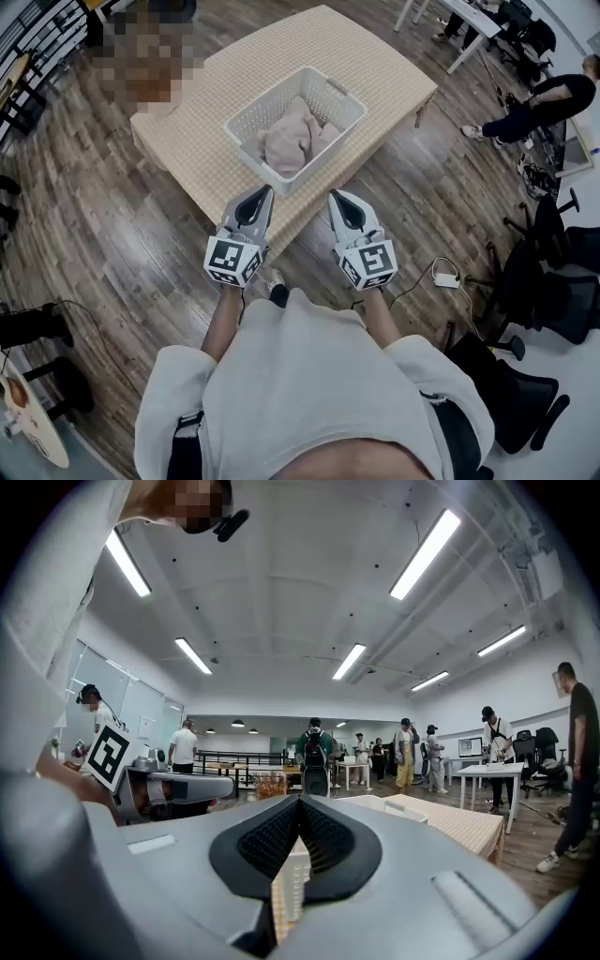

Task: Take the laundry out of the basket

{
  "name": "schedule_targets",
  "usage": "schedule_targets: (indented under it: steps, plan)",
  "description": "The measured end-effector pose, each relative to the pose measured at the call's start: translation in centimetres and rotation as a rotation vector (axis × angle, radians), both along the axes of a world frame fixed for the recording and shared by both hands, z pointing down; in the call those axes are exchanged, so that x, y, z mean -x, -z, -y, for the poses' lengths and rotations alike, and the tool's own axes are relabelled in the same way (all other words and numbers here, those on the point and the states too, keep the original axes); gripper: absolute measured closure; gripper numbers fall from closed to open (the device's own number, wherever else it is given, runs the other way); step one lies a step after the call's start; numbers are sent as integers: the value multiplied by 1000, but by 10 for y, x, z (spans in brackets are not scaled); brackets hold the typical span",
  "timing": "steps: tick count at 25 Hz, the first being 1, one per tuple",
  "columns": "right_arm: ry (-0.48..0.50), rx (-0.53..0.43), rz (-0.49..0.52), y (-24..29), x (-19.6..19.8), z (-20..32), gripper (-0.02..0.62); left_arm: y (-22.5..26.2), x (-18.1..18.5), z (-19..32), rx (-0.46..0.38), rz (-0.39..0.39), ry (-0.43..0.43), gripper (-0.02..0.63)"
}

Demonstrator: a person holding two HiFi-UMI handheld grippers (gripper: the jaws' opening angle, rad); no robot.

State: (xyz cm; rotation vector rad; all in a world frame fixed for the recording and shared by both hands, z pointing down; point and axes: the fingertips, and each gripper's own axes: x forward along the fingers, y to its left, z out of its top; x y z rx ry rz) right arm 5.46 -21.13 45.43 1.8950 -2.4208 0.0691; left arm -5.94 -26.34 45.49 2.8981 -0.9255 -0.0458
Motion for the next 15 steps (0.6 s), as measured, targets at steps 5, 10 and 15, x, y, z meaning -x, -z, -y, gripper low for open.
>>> schedule_targets:
  steps: [5,10,15]
  plan:
    - [-16,0,0,3,-17,32,597,3,-15,33,7,-3,-13,595]
    - [8,0,31,1,-39,54,597,-2,-29,48,24,14,22,595]
    - [85,7,47,-7,-50,88,597,-3,-32,68,26,32,114,595]
